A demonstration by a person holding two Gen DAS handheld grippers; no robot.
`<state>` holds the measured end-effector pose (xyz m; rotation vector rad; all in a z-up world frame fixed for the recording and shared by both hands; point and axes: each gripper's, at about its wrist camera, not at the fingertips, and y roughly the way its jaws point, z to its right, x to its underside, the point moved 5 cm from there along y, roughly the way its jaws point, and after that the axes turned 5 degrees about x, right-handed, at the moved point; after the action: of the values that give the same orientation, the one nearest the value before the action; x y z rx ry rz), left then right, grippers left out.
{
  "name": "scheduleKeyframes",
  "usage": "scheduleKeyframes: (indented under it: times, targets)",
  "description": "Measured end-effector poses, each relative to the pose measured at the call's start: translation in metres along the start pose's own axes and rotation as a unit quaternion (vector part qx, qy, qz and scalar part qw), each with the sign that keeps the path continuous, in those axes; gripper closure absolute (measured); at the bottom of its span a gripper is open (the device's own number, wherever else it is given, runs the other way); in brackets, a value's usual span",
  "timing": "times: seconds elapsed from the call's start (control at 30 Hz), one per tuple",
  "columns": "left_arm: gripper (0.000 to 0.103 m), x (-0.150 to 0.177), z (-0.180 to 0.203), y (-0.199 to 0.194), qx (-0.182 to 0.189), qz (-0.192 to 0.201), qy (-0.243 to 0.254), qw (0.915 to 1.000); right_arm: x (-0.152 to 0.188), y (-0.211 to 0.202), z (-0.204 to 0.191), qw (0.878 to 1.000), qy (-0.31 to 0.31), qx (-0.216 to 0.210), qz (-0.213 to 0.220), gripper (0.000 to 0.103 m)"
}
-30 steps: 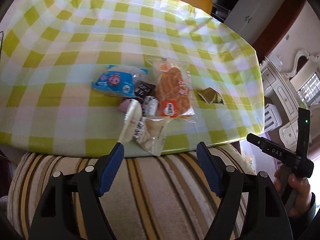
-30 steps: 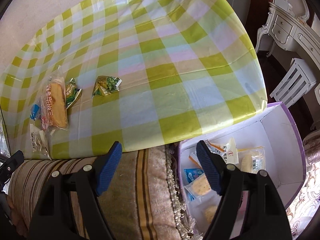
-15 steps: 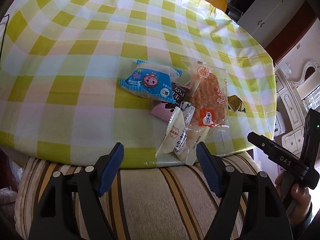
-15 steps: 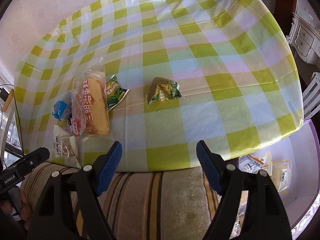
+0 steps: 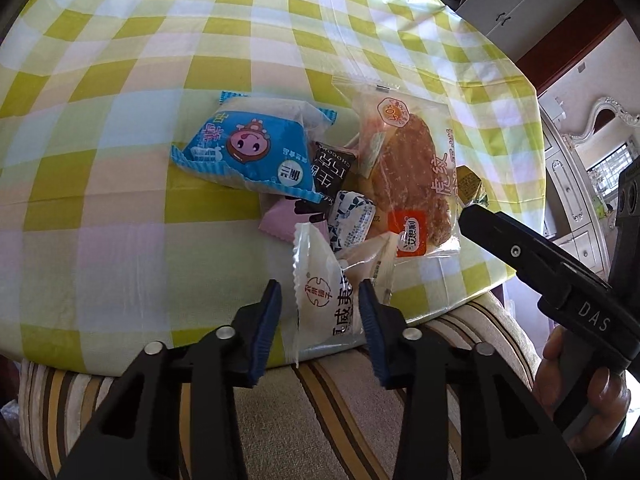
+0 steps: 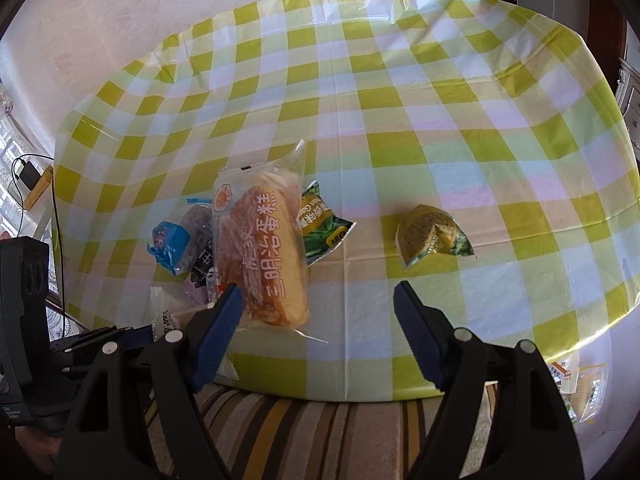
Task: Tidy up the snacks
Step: 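Grasp the white red-logo packet with left tool while right tool grasps the tiger-stripe bread pack, then carry both packs over the white box and open both tools to drop them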
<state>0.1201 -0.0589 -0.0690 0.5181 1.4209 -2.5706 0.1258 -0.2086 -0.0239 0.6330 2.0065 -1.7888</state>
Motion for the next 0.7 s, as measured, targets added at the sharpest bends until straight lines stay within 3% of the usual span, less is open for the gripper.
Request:
scheduleKeyframes:
  times: [0.2, 0.63, 0.7]
  targets:
    - [0.078, 0.0, 0.002, 0.0, 0.007, 0.003, -0.001, 1.0, -0.011, 0.012, -0.027, 1.0, -0.023, -0.003, 0.003, 0.025]
    - [0.079, 0.005, -0.004, -0.01, 0.007, 0.024, -0.013, 0.9996, -0.022, 0.046, -0.047, 0.997, -0.057, 0.054, -0.024, 0.025]
    - [0.079, 0.005, -0.004, -0.011, 0.006, 0.027, -0.015, 0.9995, -0.021, 0.047, -0.045, 0.996, -0.058, 0.055, -0.027, 0.029]
